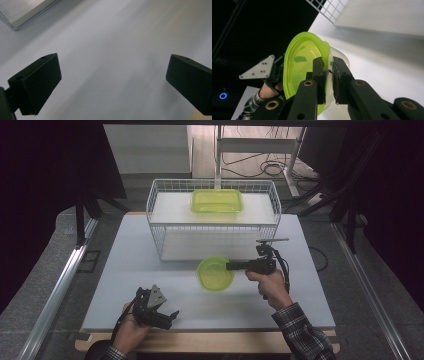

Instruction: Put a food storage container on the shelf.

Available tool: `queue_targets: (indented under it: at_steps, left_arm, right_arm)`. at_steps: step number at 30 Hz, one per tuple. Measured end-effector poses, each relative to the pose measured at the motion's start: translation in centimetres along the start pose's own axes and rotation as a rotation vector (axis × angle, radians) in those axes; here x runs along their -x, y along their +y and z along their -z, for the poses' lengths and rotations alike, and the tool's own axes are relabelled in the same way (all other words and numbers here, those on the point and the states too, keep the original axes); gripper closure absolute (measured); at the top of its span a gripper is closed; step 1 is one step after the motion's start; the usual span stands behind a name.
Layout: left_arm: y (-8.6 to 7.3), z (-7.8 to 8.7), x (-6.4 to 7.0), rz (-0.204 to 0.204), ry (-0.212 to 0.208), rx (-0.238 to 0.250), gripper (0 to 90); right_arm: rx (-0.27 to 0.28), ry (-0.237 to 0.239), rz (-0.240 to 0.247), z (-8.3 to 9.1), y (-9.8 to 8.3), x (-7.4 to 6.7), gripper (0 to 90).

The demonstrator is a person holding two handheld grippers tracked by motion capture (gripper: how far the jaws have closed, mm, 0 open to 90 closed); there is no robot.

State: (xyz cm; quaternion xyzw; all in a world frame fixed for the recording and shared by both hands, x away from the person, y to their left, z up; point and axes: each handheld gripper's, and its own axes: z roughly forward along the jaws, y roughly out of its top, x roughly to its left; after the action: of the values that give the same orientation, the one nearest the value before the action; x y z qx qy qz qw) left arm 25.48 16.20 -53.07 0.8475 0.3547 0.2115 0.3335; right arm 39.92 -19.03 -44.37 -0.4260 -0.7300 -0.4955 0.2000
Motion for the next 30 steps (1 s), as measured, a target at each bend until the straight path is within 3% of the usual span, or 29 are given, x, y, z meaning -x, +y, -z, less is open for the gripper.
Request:
queue_targets:
  at_steps: [30]
  left_arm:
    - [0.0,-0.1,0.0,-0.006,0.002,-0.005,0.0]
  right_arm:
    - [0.167,0.004,0.020,5.5,5.8,-4.0,81.4]
